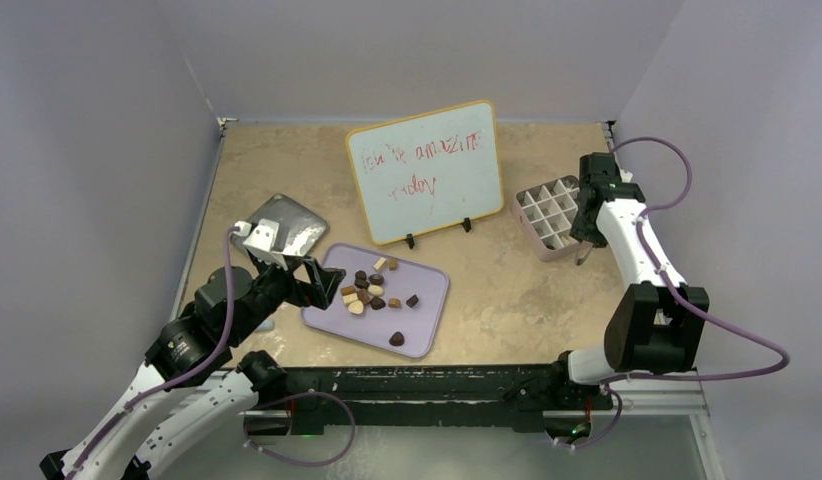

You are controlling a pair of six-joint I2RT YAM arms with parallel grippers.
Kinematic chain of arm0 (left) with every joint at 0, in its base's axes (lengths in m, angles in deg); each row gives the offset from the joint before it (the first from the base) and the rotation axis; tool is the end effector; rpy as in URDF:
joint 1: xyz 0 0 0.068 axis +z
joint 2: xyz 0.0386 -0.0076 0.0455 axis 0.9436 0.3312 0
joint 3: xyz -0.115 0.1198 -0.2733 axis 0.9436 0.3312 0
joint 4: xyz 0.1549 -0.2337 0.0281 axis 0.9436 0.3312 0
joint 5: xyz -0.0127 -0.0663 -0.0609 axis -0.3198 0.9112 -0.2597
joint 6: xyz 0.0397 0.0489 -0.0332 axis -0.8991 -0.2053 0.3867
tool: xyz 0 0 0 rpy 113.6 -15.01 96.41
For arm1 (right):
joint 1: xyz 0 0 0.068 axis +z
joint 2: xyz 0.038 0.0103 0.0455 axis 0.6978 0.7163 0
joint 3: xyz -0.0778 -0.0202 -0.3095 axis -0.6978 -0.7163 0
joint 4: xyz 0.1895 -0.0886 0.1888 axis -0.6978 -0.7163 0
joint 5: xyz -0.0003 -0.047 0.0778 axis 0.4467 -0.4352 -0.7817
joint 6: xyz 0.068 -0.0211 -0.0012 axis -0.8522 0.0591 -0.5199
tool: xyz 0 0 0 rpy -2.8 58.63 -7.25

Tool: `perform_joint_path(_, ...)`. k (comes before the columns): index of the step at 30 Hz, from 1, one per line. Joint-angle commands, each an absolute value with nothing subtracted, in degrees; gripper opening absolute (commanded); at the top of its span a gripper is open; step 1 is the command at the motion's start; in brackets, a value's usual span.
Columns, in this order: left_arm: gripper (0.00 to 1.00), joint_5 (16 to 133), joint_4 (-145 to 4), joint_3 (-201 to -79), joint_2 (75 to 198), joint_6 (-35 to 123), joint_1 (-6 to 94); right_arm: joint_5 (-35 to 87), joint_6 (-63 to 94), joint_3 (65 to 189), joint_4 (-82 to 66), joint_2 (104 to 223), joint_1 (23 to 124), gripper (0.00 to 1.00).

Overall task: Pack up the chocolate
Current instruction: Place the fake chocolate in the packing box.

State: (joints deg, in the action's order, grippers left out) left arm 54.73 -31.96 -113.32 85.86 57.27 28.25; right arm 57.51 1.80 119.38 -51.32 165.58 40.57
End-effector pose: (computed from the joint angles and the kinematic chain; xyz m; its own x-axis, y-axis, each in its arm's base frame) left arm 0.0753 -0.0529 0.3597 -0.3948 -0.1916 -0.8986 0.3875 0.8521 -0.3519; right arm 0.3199 -0.0444 0.3025 -0.7090 0.3628 -0.6047 0.5476 0.8236 -0.1479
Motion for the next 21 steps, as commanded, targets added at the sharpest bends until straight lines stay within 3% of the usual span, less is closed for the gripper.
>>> perform_joint_path(1,1.00,55.5,-34.2,-113.3,85.9,56.7,28.2,56.9,2.1,118.6,-49.4,164.8,40.4,0.36)
perform_joint_path(7,1.00,54.8,-34.1,-113.3,85.3,56.8,28.2,56.8,2.4,118.8,-50.1,164.3,40.2,0.44)
perform_joint_path(21,1.00,51.0,-33.4,-113.5,84.8,56.9,28.2,48.6,6.0,121.6,-55.5,155.4,41.2,0.37)
